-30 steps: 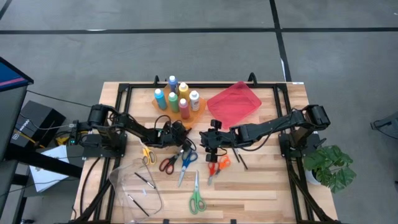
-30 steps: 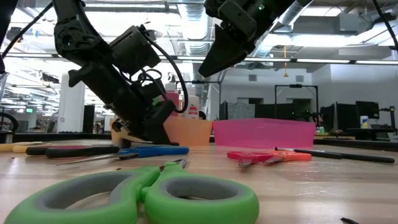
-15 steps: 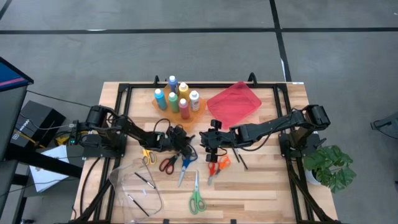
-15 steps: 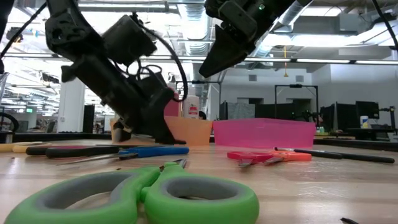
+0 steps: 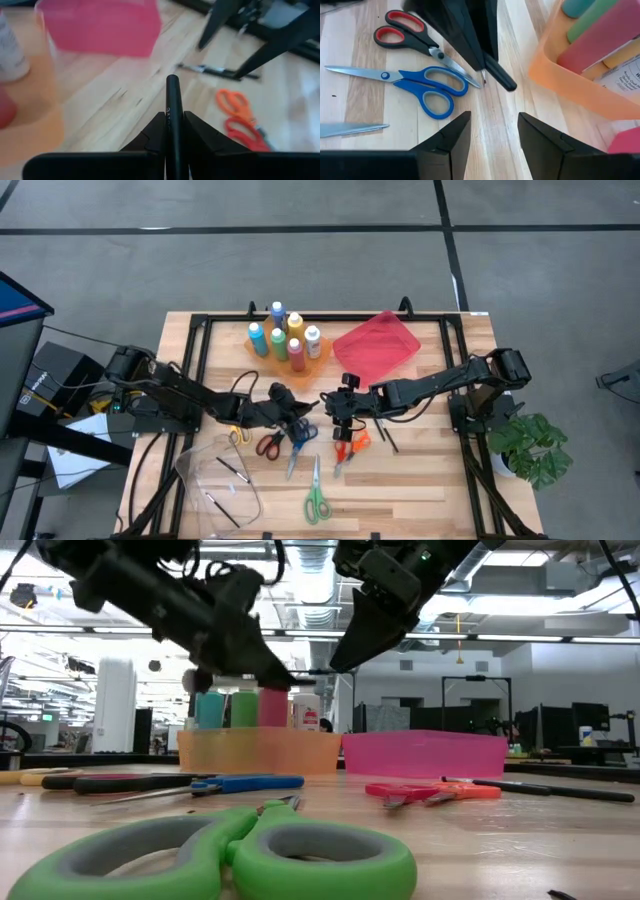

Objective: Pick & Place Paint Supplies
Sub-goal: Put the makeup brush into the transparent bin

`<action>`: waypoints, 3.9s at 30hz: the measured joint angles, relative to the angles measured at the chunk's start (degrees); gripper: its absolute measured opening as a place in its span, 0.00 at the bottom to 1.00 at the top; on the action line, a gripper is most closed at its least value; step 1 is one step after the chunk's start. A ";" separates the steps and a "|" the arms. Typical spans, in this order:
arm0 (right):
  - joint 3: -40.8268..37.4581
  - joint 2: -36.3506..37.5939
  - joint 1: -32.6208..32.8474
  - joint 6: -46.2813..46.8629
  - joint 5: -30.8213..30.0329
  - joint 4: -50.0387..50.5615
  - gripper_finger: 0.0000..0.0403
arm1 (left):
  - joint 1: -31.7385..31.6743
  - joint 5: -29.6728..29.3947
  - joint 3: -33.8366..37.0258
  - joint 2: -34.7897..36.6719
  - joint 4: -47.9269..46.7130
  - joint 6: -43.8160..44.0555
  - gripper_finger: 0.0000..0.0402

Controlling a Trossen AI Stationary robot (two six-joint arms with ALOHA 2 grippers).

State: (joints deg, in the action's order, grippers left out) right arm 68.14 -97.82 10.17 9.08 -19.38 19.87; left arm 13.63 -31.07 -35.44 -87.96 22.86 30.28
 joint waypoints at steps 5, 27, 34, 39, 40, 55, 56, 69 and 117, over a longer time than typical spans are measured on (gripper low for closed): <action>0.00 0.00 0.00 0.43 0.01 1.08 0.39 | 1.96 0.00 -0.02 4.22 0.00 -2.93 0.10; 0.00 0.00 -0.02 0.96 0.00 0.80 0.39 | 15.31 8.39 -0.04 28.18 12.10 -24.30 0.11; 0.00 0.00 -0.02 0.90 0.00 0.64 0.39 | 18.05 21.36 -0.04 30.38 21.76 -27.95 0.11; 0.00 0.00 -0.06 0.90 0.00 0.60 0.39 | 19.19 33.13 -0.04 30.46 28.91 -28.54 0.10; 0.00 0.00 -0.08 0.90 0.00 0.58 0.39 | 19.19 33.13 -0.04 30.46 28.76 -28.56 0.10; 0.00 0.00 -0.13 0.90 0.00 0.53 0.39 | 20.07 40.42 -0.09 30.62 -2.11 -18.87 0.11; 0.00 0.00 -0.13 0.90 0.00 0.53 0.39 | 20.66 39.90 -0.09 30.60 -7.06 -17.22 0.11; 0.00 0.00 -0.22 0.91 -0.07 -1.19 0.39 | 33.12 30.88 -0.04 26.56 -30.08 -8.66 0.11; 0.00 0.00 -0.24 0.00 -0.04 -2.74 0.39 | 39.32 29.27 -0.04 10.18 -33.34 -19.36 0.18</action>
State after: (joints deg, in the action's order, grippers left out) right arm 68.14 -97.82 9.93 9.08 -19.42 17.13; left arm 52.95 -1.80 -35.48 -77.78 -10.48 10.92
